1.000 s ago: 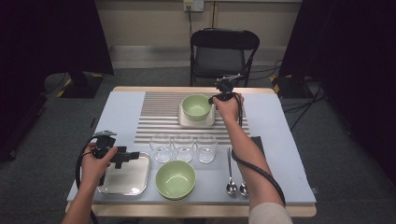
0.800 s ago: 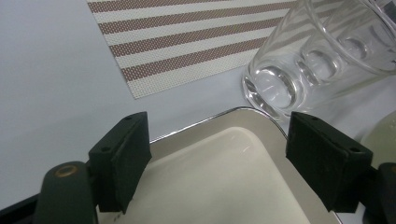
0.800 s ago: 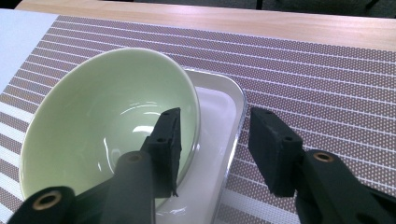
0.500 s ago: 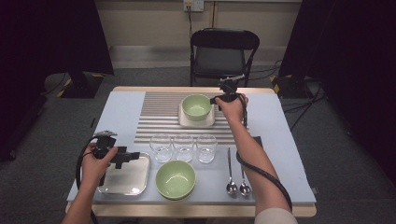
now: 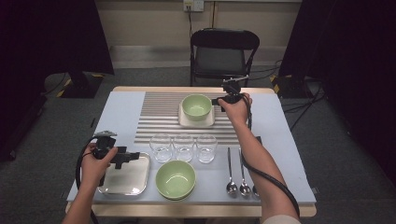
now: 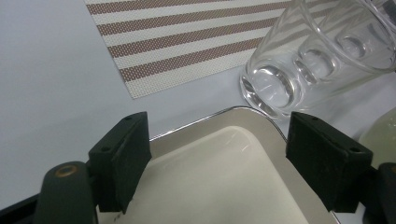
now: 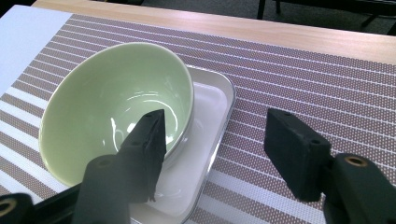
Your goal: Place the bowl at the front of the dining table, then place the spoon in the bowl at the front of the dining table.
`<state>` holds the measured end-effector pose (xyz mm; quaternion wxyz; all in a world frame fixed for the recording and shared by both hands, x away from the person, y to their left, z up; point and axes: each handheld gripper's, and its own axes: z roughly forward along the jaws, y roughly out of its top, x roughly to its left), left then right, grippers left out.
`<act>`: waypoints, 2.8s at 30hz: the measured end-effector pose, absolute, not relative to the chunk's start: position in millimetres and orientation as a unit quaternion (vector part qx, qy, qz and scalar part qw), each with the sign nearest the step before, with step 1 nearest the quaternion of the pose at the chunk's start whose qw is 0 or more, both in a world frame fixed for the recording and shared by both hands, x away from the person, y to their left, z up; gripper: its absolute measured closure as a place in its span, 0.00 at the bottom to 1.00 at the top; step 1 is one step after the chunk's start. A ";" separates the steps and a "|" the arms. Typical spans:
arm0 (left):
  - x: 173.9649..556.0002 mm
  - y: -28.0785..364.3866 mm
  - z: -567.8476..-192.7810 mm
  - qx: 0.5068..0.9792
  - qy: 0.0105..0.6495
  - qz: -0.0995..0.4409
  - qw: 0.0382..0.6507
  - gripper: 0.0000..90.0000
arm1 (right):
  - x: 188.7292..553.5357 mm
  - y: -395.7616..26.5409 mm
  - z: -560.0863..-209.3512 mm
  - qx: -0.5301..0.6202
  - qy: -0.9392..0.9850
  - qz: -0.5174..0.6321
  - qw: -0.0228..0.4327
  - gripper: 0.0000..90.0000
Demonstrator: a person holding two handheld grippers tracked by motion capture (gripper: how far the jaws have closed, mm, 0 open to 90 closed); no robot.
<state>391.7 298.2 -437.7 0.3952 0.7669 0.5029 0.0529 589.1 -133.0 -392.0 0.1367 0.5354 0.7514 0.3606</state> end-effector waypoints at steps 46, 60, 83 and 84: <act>388.3 289.7 -435.9 0.776 0.494 0.057 0.388 0.24 | 549.3 -153.6 -385.1 0.509 0.763 0.368 0.153 0.34; 387.0 287.3 -433.9 0.776 0.492 0.056 0.391 0.23 | 534.2 -160.6 -381.0 0.497 0.770 0.372 0.149 0.34; 383.8 280.0 -423.8 0.770 0.497 0.063 0.396 0.21 | 509.0 -164.6 -379.5 0.493 0.772 0.375 0.142 0.33; 383.1 279.7 -422.7 0.769 0.500 0.063 0.395 0.21 | 507.6 -164.8 -379.3 0.493 0.772 0.375 0.142 0.33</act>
